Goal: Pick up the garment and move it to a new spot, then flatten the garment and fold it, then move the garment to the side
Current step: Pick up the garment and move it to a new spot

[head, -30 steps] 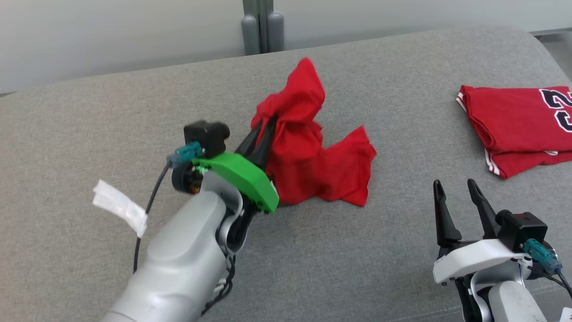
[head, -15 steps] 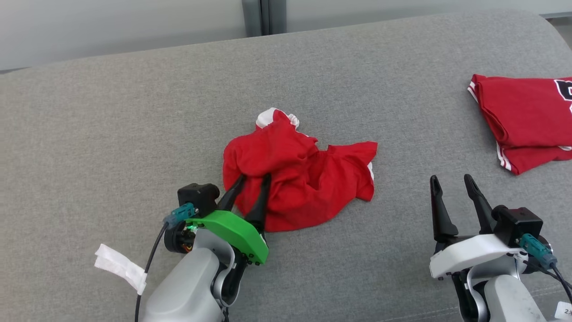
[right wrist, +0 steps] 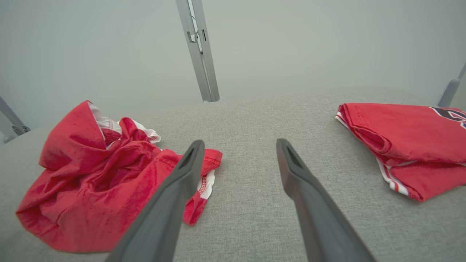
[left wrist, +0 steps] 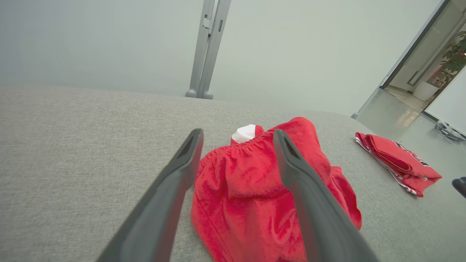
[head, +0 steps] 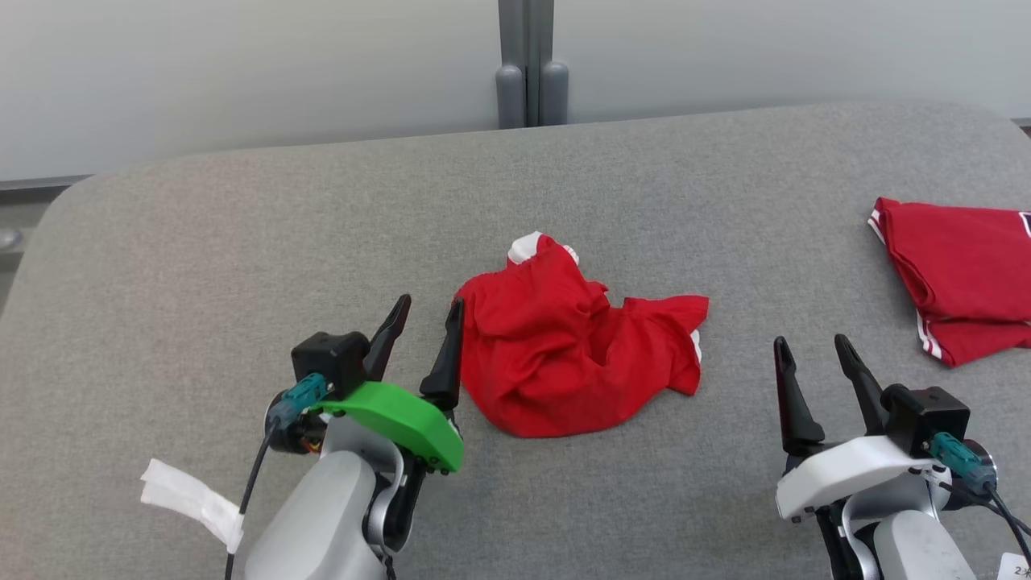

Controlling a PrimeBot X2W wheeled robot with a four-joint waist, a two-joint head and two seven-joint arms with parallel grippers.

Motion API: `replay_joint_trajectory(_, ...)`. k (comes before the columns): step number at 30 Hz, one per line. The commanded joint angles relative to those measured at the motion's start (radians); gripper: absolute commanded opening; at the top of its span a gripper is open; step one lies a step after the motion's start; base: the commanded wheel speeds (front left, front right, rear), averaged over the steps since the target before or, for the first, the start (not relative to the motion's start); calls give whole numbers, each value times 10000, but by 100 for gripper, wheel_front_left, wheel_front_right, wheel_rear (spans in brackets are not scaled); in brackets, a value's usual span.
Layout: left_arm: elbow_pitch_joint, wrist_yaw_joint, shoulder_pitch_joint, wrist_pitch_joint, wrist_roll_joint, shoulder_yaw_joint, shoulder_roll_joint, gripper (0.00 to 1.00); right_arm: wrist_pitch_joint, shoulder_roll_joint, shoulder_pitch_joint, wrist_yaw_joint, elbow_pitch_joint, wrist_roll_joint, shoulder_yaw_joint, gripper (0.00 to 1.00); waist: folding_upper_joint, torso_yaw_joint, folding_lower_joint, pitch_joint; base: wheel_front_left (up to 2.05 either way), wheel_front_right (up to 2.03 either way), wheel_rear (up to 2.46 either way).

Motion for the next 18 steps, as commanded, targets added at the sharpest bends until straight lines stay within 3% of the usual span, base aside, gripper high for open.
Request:
replay_joint_trajectory(1, -88, 75, 381, -25, 149, 183, 89, 100, 42, -27, 226, -15, 40, -2, -7, 100, 0, 421, 1, -555, 0, 0, 0)
replay_joint_trajectory(10, -890, 339, 1896, -17, 1098, 1420, 330, 100, -107, -26, 632, -15, 176, 197, 237, 100, 0, 853, 1, -948, 0, 0, 0)
replay_joint_trajectory(18, -2041, 691, 3422, -17, 2029, 2201, 198, 100, -243, -27, 1175, -15, 268, 266, 342, 100, 0, 1063, 1, -1103, 0, 0, 0)
